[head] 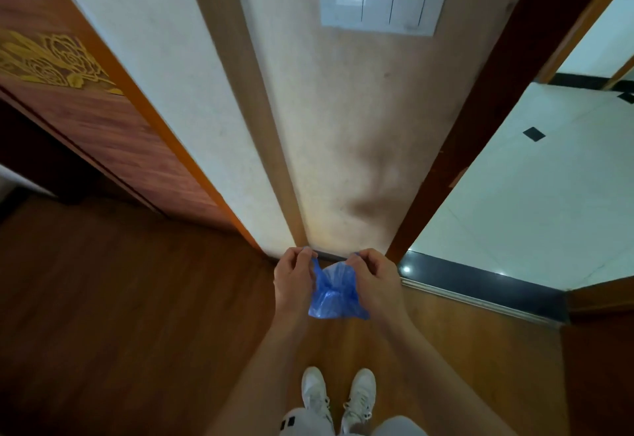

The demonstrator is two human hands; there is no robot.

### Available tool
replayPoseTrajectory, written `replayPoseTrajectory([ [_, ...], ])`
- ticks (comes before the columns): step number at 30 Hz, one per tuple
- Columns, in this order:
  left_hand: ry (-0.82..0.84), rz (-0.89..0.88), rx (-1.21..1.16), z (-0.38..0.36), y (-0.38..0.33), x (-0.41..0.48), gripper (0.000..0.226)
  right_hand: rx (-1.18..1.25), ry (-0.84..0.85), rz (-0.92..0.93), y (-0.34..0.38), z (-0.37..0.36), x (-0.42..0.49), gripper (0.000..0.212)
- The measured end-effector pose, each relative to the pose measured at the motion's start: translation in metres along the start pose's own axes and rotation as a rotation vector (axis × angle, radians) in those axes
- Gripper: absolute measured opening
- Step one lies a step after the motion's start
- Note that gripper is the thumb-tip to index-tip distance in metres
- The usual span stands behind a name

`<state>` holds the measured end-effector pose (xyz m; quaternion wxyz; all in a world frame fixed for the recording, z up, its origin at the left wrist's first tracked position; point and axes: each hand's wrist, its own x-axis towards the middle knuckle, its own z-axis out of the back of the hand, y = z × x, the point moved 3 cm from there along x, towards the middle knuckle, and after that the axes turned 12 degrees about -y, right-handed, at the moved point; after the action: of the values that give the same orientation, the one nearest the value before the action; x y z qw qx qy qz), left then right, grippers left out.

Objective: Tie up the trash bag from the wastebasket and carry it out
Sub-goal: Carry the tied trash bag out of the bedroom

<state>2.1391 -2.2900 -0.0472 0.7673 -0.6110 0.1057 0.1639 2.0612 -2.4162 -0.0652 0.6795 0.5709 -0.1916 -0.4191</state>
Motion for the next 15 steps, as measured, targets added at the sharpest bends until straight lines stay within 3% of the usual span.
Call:
replayPoseTrajectory([
  [4,-0.003,0.001,-0.010,-0.005,-0.002,0.019,0.024,-0.042,-0.030,0.040,0.011,-0.008,0.015,0.013],
  [8,0.052,-0.110,0.045,-0.011,-0.006,0.032,0.018,-0.071,-0.053,0.071,0.011,-0.014,0.031,0.008],
  [15,0.095,-0.203,0.222,-0.031,0.036,0.084,0.010,-0.232,-0.121,0.092,-0.036,-0.039,0.065,0.008],
])
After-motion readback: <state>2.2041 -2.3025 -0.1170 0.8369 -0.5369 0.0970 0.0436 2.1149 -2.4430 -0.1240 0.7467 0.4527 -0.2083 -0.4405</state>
